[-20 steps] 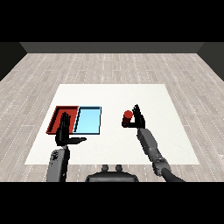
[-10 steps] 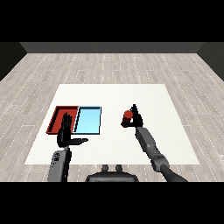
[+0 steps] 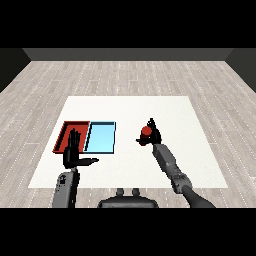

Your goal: Pick the red can and put it in the red box

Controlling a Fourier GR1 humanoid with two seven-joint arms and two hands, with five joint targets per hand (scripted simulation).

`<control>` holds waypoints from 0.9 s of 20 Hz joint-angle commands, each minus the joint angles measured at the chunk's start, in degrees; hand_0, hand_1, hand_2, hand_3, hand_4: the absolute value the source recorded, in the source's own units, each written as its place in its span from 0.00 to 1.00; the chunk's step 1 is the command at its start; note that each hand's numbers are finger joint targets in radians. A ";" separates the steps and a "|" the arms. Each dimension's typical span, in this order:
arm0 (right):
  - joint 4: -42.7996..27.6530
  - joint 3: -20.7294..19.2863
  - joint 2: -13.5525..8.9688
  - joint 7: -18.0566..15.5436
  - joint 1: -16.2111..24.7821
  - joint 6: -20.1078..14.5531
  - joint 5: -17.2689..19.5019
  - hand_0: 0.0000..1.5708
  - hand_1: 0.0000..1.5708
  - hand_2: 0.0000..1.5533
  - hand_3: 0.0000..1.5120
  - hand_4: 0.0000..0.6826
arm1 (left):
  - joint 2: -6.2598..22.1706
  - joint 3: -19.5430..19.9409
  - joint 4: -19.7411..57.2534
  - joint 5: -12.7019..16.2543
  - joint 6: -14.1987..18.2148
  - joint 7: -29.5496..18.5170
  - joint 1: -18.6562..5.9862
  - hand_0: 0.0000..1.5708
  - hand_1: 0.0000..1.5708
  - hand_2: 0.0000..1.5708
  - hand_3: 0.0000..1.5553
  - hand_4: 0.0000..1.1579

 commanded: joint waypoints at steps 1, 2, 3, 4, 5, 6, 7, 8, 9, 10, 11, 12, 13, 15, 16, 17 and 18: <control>4.30 -1.20 -1.23 -2.40 -1.84 1.92 0.14 0.00 0.00 0.00 0.00 0.00 | -0.26 -0.23 0.15 -1.04 1.01 0.16 -1.07 0.00 0.00 0.00 0.00 0.00; 0.43 -0.92 -1.58 2.31 -1.89 -0.20 -0.33 0.00 0.00 0.00 0.00 0.00 | -0.25 -0.17 2.49 -2.01 1.19 -1.75 -1.86 0.00 0.00 0.00 0.00 0.00; 2.23 2.75 0.71 -1.49 -0.84 -1.84 -2.32 0.00 0.00 0.00 0.00 0.00 | -1.14 -0.40 1.89 -0.16 0.72 -0.35 -1.56 0.00 0.00 0.00 0.00 0.00; -0.16 0.30 -1.31 0.85 -0.56 0.00 -0.16 0.00 0.00 0.00 0.00 0.00 | -0.50 -0.43 -0.95 -0.37 0.75 1.10 -0.15 0.00 0.00 0.00 0.00 0.00; 5.44 -0.35 -1.22 -0.93 -4.06 0.60 0.40 0.00 0.00 0.00 0.00 0.00 | -0.29 -0.30 0.66 -0.45 0.37 0.41 -0.93 0.00 0.00 0.00 0.00 0.00; 2.05 0.18 -0.72 0.64 -1.49 -0.39 0.18 0.00 0.00 0.00 0.00 0.00 | 1.95 2.79 2.86 1.15 -1.06 -1.07 -2.57 0.00 0.00 0.00 0.00 0.00; 3.65 -0.77 -3.27 1.72 -4.75 1.57 -0.19 0.00 0.00 0.00 0.00 0.00 | -1.26 -0.12 2.55 -0.56 1.55 0.06 -2.62 0.00 0.00 0.00 0.00 0.00; 6.46 -1.14 -1.84 -1.63 -3.24 1.86 0.01 0.00 0.00 0.00 0.00 0.00 | 0.62 0.69 -0.80 1.27 -0.89 1.33 -0.49 0.00 0.00 0.00 0.00 0.00; 1.16 0.28 -2.21 1.51 -1.43 0.82 0.51 0.00 0.00 0.00 0.00 0.00 | -1.08 -0.41 2.38 -0.12 0.18 -1.02 -1.05 0.00 0.00 0.00 0.00 0.00; 2.95 0.17 0.15 -1.39 -0.64 -0.15 0.70 0.00 0.00 0.00 0.00 0.00 | -1.37 -0.29 1.72 -0.92 1.09 -2.38 -0.32 0.00 0.00 0.00 0.00 0.00; 8.92 -1.72 -0.52 -3.55 -4.76 0.73 0.31 0.00 0.00 0.00 0.00 0.00 | -1.38 -1.13 -0.03 -0.48 0.40 -0.68 0.52 0.00 0.00 0.00 0.00 0.00; 7.47 -0.59 -0.51 -4.64 -2.43 -0.02 1.47 0.00 0.00 0.00 0.00 0.00 | -1.12 -0.42 0.68 -0.46 0.68 -0.95 0.46 0.00 0.00 0.00 0.00 0.00; 8.16 -1.00 -0.82 -2.51 -3.57 -0.54 1.18 0.00 0.00 0.00 0.00 0.00 | 0.46 0.35 -2.66 0.85 -0.19 2.42 0.61 0.00 0.00 0.00 0.00 0.00; 8.14 -2.28 0.37 -1.03 -4.83 -2.26 -0.08 0.00 0.00 0.23 0.08 0.00 | -0.93 -0.95 -0.16 -0.36 -0.12 -0.66 1.35 0.00 0.00 0.00 0.00 0.00; 8.66 -0.13 0.71 -1.76 -4.49 -4.08 0.59 0.51 0.51 0.59 0.53 0.00 | -0.86 -0.43 2.84 -1.32 1.39 0.07 -2.45 0.00 0.00 0.00 0.00 0.00; 4.42 -0.63 -1.09 1.16 -2.27 -3.44 0.74 0.83 0.83 0.89 0.89 0.44 | -0.99 -0.73 3.27 -2.35 1.92 -0.81 -2.45 0.00 0.00 0.00 0.00 0.00; 7.64 -1.02 -1.01 1.29 -6.39 -6.37 1.47 0.94 0.94 0.95 0.95 0.85 | -0.52 -0.10 0.34 -0.62 0.45 -1.30 0.78 0.00 0.00 0.00 0.00 0.00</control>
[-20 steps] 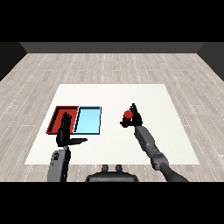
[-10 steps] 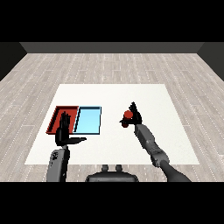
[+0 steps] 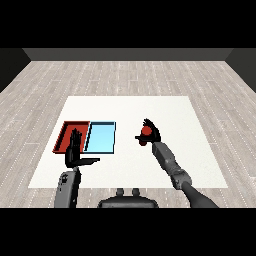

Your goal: Pick the red can and put it in the red box

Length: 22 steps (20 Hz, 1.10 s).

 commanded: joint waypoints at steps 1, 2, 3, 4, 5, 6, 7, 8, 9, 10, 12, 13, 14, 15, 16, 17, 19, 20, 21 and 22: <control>1.23 0.02 -0.16 -0.62 -1.46 -3.62 1.25 0.94 0.94 0.94 0.95 0.96 | 0.68 0.98 -0.14 0.99 -0.52 0.20 -0.56 0.00 0.00 0.00 0.00 0.00; 2.13 0.84 1.30 -1.66 -1.32 -5.94 0.48 0.94 0.94 0.95 0.95 0.97 | -0.44 -0.11 1.60 -0.28 0.35 -0.89 -1.53 0.00 0.00 0.00 0.00 0.00; -3.71 2.12 1.31 3.38 0.94 -5.25 1.19 0.95 0.95 0.94 0.95 0.97 | -2.15 -2.56 -3.11 -2.07 1.75 -0.63 3.06 0.00 0.00 0.00 0.00 0.00; -0.95 0.64 -0.68 3.10 -2.41 -5.00 1.21 0.95 0.95 0.95 0.95 0.98 | 0.40 -0.10 0.20 -0.15 -1.31 -2.94 1.93 0.00 0.00 0.00 0.00 0.00; -1.72 1.76 -0.58 0.39 0.50 -5.38 2.42 0.95 0.95 0.94 0.95 0.98 | 1.16 0.74 -2.68 0.62 0.29 3.52 -1.24 0.00 0.00 0.00 0.00 0.00; -2.17 1.23 -1.82 0.92 0.62 -4.20 1.95 0.95 0.95 0.94 0.95 0.98 | -0.01 -0.99 -5.89 -0.83 0.65 1.42 3.45 0.00 0.00 0.00 0.00 0.00; -5.33 2.64 -0.41 4.06 -0.52 -7.02 2.78 0.95 0.95 0.94 0.95 0.97 | -0.28 -1.07 -3.93 -1.31 1.09 1.59 2.51 0.00 0.00 0.00 0.00 0.00; -0.87 1.55 -1.15 0.23 -0.21 -4.86 2.89 0.94 0.94 0.94 0.95 0.97 | 1.64 1.18 -2.88 1.09 -0.29 3.81 -0.97 0.00 0.00 0.00 0.00 0.00; 0.09 2.10 0.85 -0.37 -2.23 -7.82 3.89 0.93 0.93 0.94 0.94 0.96 | -0.19 -0.96 -2.61 -0.93 0.95 2.55 0.53 0.00 0.00 0.00 0.00 0.00; -4.50 4.01 1.24 -0.03 2.48 -7.14 4.68 0.93 0.93 0.94 0.94 0.95 | -0.14 -0.81 1.88 -1.19 -0.04 -0.66 -1.00 0.00 0.00 0.00 0.00 0.00; -3.38 2.70 -0.43 -0.74 0.28 -6.34 4.32 0.93 0.93 0.93 0.94 0.95 | -0.63 -1.27 -0.57 -1.28 0.37 -0.53 0.25 0.00 0.00 0.00 0.00 0.00; -4.78 5.42 1.30 0.67 -0.34 -10.25 3.45 0.93 0.93 0.94 0.94 0.95 | -0.22 -1.23 -0.24 -0.90 -1.13 -2.26 2.57 0.00 0.00 0.00 0.00 0.00; -7.12 4.10 0.07 0.77 1.94 -7.60 4.48 0.94 0.94 0.94 0.94 0.96 | 1.00 -0.05 -4.70 0.90 -0.11 5.33 -1.10 0.00 0.00 0.00 0.00 0.00; -10.62 4.41 -0.03 2.20 2.24 -7.26 4.03 0.93 0.93 0.94 0.94 0.97 | 1.77 1.29 3.59 0.98 -2.74 -2.05 -1.35 0.00 0.00 0.00 0.00 0.00; -6.14 3.38 -0.63 -0.50 0.05 -6.37 4.30 0.93 0.93 0.93 0.93 0.97 | -0.63 -1.62 1.55 -1.05 -0.09 0.54 -2.48 0.00 0.00 0.00 0.00 0.00; -15.23 5.38 1.30 1.58 6.46 -7.88 3.77 0.93 0.93 0.93 0.93 0.96 | -1.16 -2.03 2.64 -1.59 -0.27 -1.91 -1.40 0.00 0.00 0.00 0.00 0.00; -11.54 3.93 0.96 0.31 2.66 -8.32 3.99 0.92 0.92 0.93 0.93 0.96 | -0.11 -2.79 -4.88 -0.93 -0.55 4.22 2.25 0.00 0.00 0.00 0.00 0.00; -17.49 5.15 -0.89 3.88 4.44 -6.77 3.82 0.91 0.91 0.93 0.93 0.96 | -2.00 -4.81 -2.32 -3.09 -0.05 -0.06 4.71 0.00 0.00 0.00 0.00 0.00; -20.81 6.37 1.21 3.84 6.69 -8.43 4.32 0.91 0.91 0.93 0.93 0.96 | -1.56 -4.68 0.28 -5.40 1.50 -0.40 1.65 0.00 0.00 0.00 0.00 0.00; -23.96 9.64 1.32 5.93 7.67 -9.23 1.94 0.91 0.91 0.92 0.93 0.95 | 0.51 -3.77 0.15 -3.35 -1.73 -0.27 1.82 0.00 0.00 0.00 0.00 0.00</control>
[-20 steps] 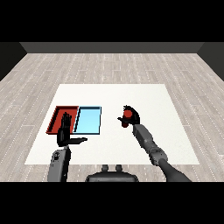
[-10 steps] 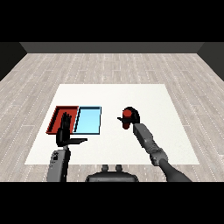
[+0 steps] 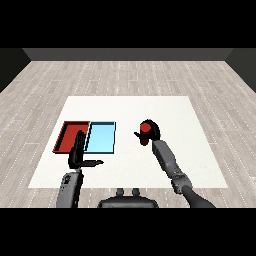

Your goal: Pick the red can and put it in the red box

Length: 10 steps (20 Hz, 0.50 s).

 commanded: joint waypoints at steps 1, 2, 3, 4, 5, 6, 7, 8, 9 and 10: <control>-7.55 0.93 -0.06 3.77 0.60 -0.21 -0.18 0.92 0.92 0.93 0.93 0.95 | 0.25 -0.43 3.16 -0.40 -0.59 0.88 -3.55 0.00 0.00 0.00 0.00 0.00; -12.04 1.93 -0.61 4.51 4.52 -0.33 -0.03 0.92 0.92 0.93 0.93 0.95 | -1.92 -4.93 2.47 -2.32 2.82 1.62 -2.73 0.00 0.00 0.00 0.00 0.00; -7.89 0.38 -1.33 4.64 -0.35 0.00 -0.38 0.92 0.92 0.93 0.93 0.95 | -1.18 -2.72 2.97 -1.70 1.01 2.77 -6.60 0.00 0.00 0.00 0.00 0.00; -4.91 0.24 -0.05 3.11 -2.11 -0.05 -0.03 0.91 0.91 0.93 0.93 0.95 | -0.63 -2.22 5.76 -1.55 0.33 2.85 -8.28 0.00 0.00 0.00 0.00 0.00; -14.49 2.74 0.77 5.74 5.27 -1.12 -0.44 0.92 0.92 0.93 0.94 0.95 | -1.95 -7.38 2.84 -1.46 1.90 2.58 -4.34 0.00 0.00 0.00 0.00 0.00; -9.84 4.47 0.78 4.74 -0.31 -3.83 -2.94 0.91 0.91 0.93 0.94 0.96 | -1.97 -5.66 4.35 -1.75 2.30 7.38 -9.86 0.00 0.00 0.00 0.00 0.00; -15.23 3.04 0.79 6.00 4.50 -2.55 -0.51 0.91 0.91 0.93 0.94 0.96 | -1.98 -10.91 1.29 -1.27 5.53 6.51 -5.84 0.00 0.00 0.00 0.00 0.00; -18.46 3.79 0.37 9.04 5.12 -2.67 -0.46 0.91 0.91 0.93 0.94 0.95 | -1.99 -8.39 5.83 -0.38 3.44 6.96 -10.17 0.00 0.00 0.00 0.00 0.00; -19.30 6.37 0.80 8.33 5.96 -3.80 -2.33 0.90 0.90 0.93 0.94 0.96 | -1.99 -12.49 3.19 -1.07 5.99 7.35 -7.96 0.00 0.00 0.00 0.00 0.00; -20.20 7.39 0.80 8.29 6.88 -4.30 -2.68 0.90 0.90 0.93 0.94 0.96 | -2.00 -17.06 2.35 -0.08 9.91 10.73 -9.27 0.00 0.00 0.00 0.00 0.00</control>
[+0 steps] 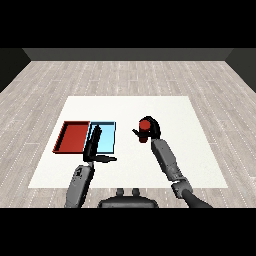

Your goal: Pick the red can and put it in the red box

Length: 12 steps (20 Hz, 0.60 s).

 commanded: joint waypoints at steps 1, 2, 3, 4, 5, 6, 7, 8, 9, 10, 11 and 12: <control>-9.64 5.77 0.32 3.33 5.47 -3.07 -2.05 0.90 0.90 0.93 0.94 0.96 | -0.34 -4.29 3.04 1.81 3.67 2.83 -5.74 0.00 0.00 0.00 0.00 0.00; -11.35 7.08 0.32 3.65 6.85 -3.84 -2.28 0.90 0.90 0.93 0.94 0.96 | -0.34 -8.10 5.86 2.41 4.61 -0.54 -4.41 0.00 0.00 0.00 0.00 0.00; -15.46 9.48 0.32 5.07 9.56 -5.31 -2.61 0.90 0.90 0.93 0.94 0.96 | -0.34 -7.89 3.18 2.07 4.67 1.94 -4.20 0.00 0.00 0.00 0.00 0.00; -19.84 10.72 0.33 8.46 11.33 -6.57 -2.14 0.90 0.90 0.93 0.94 0.96 | -0.35 -8.29 3.30 2.21 5.17 1.95 -4.41 0.00 0.00 0.00 0.00 0.00; -18.35 11.38 0.33 5.70 10.71 -6.50 -2.34 0.90 0.90 0.93 0.94 0.96 | -0.35 -8.77 3.45 2.35 5.78 1.97 -4.66 0.00 0.00 0.00 0.00 0.00; -18.36 13.77 0.33 6.43 9.34 -8.93 -5.11 0.91 0.91 0.93 0.94 0.95 | -0.35 -9.10 3.55 2.45 6.18 1.99 -4.83 0.00 0.00 0.00 0.00 0.00; -21.41 15.72 0.33 4.43 13.97 -8.49 -4.85 0.91 0.91 0.93 0.94 0.96 | -0.35 -9.39 3.62 2.53 6.54 2.01 -4.99 0.00 0.00 0.00 0.00 0.00; -23.94 11.70 0.32 7.25 13.54 -6.26 -0.51 0.91 0.91 0.93 0.94 0.97 | -0.35 -9.63 4.88 2.51 6.83 2.22 -5.81 0.00 0.00 0.00 0.00 0.00; -28.06 15.66 0.33 9.77 15.55 -10.91 -1.00 0.91 0.91 0.93 0.94 0.97 | -0.35 -10.25 2.26 4.00 6.38 4.12 -5.65 0.00 0.00 0.00 0.00 0.00; -21.90 15.24 0.33 6.01 13.56 -8.10 -2.67 0.90 0.90 0.92 0.94 0.96 | -0.35 -15.18 4.08 4.81 11.21 3.44 -7.31 0.00 0.00 0.00 0.00 0.00; -21.13 16.77 0.33 3.00 13.89 -10.71 -3.22 0.90 0.90 0.92 0.93 0.94 | -0.35 -15.08 5.88 4.54 10.52 0.55 -5.53 0.00 0.00 0.00 0.00 0.00; -23.10 17.65 0.33 4.36 13.85 -10.41 -3.82 0.89 0.89 0.92 0.93 0.94 | -0.35 -12.56 8.48 6.08 10.91 5.55 -15.22 0.00 0.00 0.00 0.00 0.00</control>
